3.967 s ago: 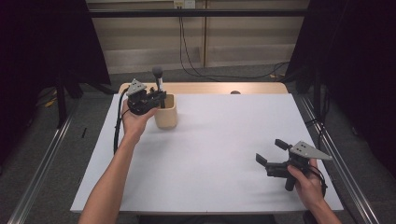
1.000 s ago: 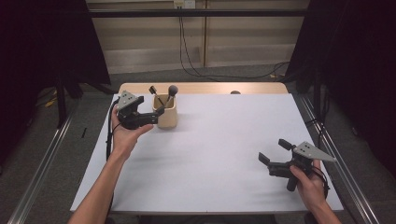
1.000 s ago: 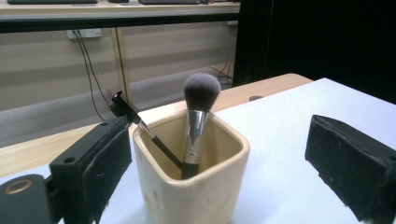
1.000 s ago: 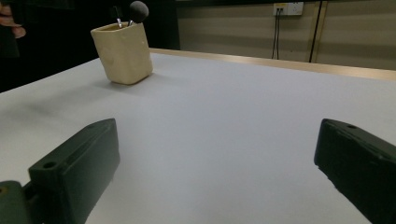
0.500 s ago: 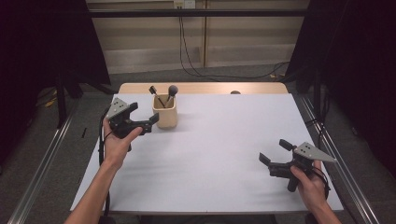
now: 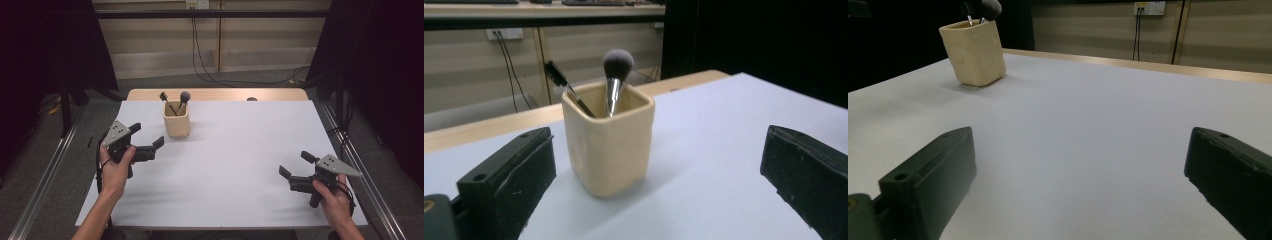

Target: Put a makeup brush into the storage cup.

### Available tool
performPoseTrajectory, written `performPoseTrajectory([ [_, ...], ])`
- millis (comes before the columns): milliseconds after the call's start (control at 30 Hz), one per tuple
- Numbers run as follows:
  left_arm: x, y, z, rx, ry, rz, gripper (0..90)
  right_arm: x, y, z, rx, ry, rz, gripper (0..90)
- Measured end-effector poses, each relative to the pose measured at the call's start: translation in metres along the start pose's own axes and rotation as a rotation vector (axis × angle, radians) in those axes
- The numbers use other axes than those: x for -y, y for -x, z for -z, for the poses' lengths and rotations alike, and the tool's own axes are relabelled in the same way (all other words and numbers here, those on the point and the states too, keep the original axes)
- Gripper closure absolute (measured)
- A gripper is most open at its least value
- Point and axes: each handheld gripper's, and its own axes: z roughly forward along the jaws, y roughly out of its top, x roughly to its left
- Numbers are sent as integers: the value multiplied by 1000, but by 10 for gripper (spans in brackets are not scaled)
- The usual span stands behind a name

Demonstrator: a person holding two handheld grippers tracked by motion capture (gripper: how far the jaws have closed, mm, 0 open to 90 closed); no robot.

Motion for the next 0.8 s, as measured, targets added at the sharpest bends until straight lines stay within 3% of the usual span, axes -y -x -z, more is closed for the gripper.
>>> performPoseTrajectory([
  [100,4,3,6,12,8,6,18,0,0,1,-1,-1,0,0],
  [200,7,8,14,3,-14,-5,18,0,0,2,2,1,0,0],
  [400,15,16,30,4,-5,23,19,0,0,1,-2,0,-1,0],
  [700,34,23,46,1,-28,15,19,0,0,2,0,3,-2,0],
  [767,37,23,47,4,-35,49,23,0,0,2,-2,2,0,0],
  [800,39,23,48,7,-38,44,28,0,0,2,-1,1,0,0],
])
